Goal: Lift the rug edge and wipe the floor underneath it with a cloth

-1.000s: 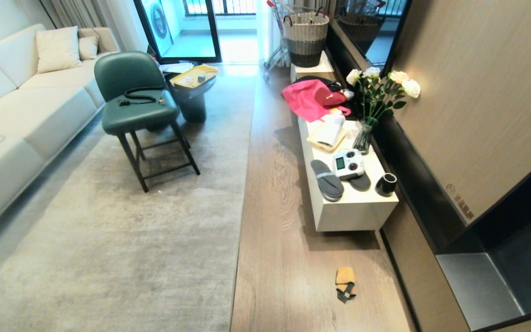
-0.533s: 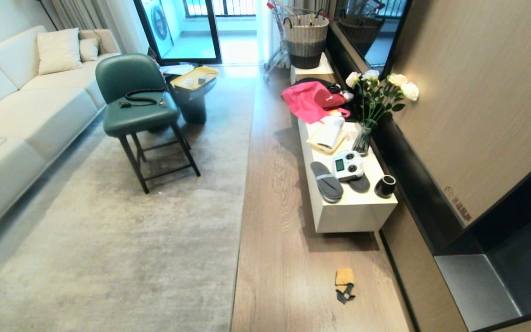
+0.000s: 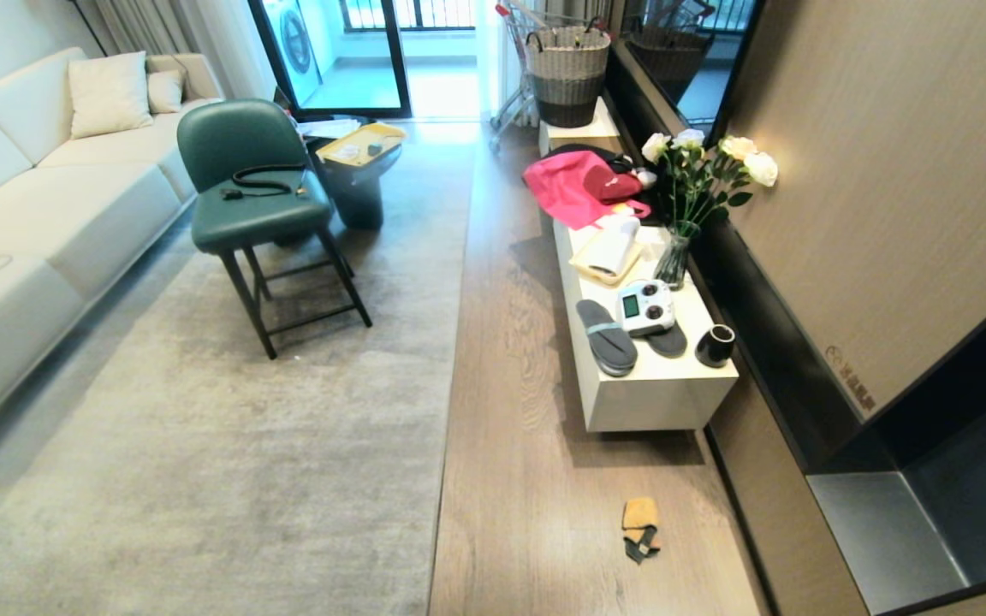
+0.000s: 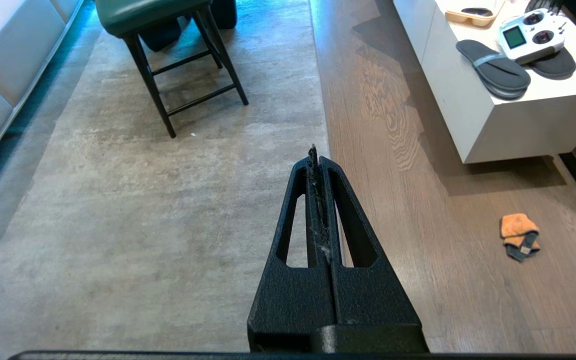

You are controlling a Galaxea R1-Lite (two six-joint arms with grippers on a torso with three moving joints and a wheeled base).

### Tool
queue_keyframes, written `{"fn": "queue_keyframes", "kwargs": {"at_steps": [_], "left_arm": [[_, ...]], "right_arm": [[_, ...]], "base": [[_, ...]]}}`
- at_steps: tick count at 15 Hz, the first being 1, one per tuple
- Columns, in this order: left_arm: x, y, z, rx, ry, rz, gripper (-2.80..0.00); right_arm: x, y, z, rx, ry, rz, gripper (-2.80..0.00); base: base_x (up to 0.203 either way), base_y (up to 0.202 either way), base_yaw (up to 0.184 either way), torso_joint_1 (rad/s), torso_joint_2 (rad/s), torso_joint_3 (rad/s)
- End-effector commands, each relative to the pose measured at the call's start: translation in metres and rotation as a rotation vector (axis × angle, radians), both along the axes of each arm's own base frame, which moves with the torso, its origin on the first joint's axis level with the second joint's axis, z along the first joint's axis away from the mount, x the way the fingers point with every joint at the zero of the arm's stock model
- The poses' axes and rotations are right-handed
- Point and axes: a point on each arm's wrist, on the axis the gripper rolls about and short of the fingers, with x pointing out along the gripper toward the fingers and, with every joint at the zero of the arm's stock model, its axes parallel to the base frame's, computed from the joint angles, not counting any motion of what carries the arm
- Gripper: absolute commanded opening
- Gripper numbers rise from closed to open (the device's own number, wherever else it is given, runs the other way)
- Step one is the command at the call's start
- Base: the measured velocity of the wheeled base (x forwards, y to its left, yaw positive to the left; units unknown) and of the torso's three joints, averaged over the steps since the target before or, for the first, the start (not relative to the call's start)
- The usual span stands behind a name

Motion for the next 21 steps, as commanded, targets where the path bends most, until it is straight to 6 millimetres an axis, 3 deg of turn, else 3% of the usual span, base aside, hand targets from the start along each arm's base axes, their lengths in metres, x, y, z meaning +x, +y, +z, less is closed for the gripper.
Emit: {"fn": "queue_keyframes", "kwargs": {"at_steps": [1,21], "left_arm": [[0.0000,0.0000,0.0000,0.001,0.000,0.000,-2.80],[0.0000,0.0000,0.0000,0.000,0.000,0.000,-2.80]], "right_arm": [[0.0001,0.0000,0.0000,-0.001,0.001,0.001,-2.80],[0.0001,-0.0002,0.0000,0.068,0.007,-0.007,-2.80]], "base": [[0.000,0.000,0.000,0.000,0.00,0.000],[0.000,0.000,0.000,0.000,0.00,0.000]]}}
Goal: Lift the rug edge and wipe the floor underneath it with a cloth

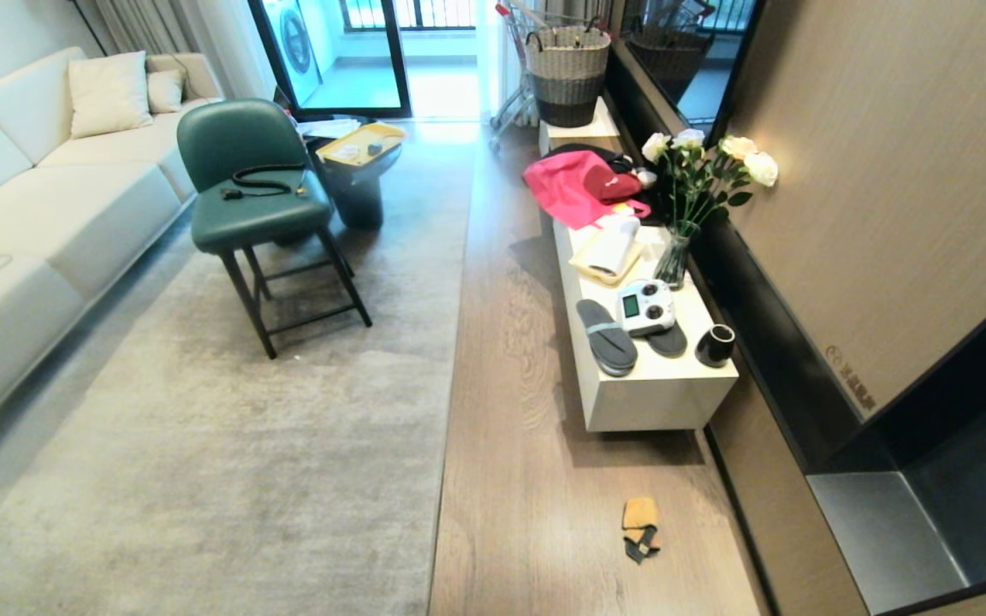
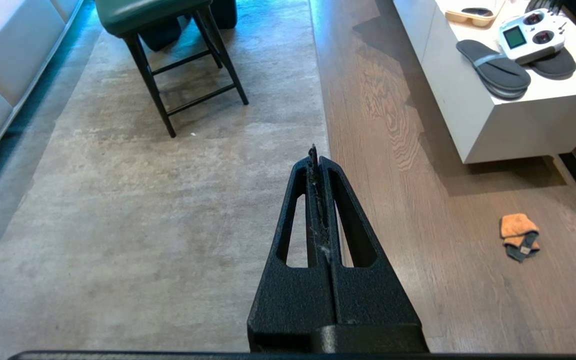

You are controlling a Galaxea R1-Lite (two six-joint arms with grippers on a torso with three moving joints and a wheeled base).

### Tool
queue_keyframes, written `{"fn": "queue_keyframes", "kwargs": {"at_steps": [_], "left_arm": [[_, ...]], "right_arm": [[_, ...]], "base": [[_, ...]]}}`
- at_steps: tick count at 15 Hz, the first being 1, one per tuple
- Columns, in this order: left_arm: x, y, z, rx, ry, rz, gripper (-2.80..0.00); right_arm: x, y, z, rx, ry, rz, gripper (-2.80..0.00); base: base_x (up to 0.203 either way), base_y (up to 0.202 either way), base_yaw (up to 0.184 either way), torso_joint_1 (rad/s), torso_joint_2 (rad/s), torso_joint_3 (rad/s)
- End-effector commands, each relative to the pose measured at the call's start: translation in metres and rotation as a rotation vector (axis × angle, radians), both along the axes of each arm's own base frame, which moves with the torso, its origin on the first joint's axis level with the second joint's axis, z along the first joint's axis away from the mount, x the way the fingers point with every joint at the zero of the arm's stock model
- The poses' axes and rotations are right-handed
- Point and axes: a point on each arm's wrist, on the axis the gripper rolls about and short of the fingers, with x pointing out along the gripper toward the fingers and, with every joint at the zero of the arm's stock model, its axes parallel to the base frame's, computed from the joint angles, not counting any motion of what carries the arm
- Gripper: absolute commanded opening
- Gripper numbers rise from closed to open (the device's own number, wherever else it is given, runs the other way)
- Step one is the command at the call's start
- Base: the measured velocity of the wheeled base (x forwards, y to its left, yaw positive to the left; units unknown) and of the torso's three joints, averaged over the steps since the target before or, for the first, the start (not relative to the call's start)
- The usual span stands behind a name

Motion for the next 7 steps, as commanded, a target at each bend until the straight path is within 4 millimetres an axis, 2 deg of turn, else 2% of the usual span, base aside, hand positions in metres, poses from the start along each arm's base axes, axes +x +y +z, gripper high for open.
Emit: {"fn": "queue_keyframes", "kwargs": {"at_steps": [1,7], "left_arm": [[0.0000,0.0000,0.0000,0.001,0.000,0.000,-2.80],[0.0000,0.0000,0.0000,0.000,0.000,0.000,-2.80]], "right_arm": [[0.0001,0.0000,0.0000,-0.001,0.001,0.001,-2.80],[0.0001,0.0000,0.0002,0.019,0.001,-0.001,-2.80]], "base": [[0.000,0.000,0.000,0.000,0.00,0.000],[0.000,0.000,0.000,0.000,0.00,0.000]]}}
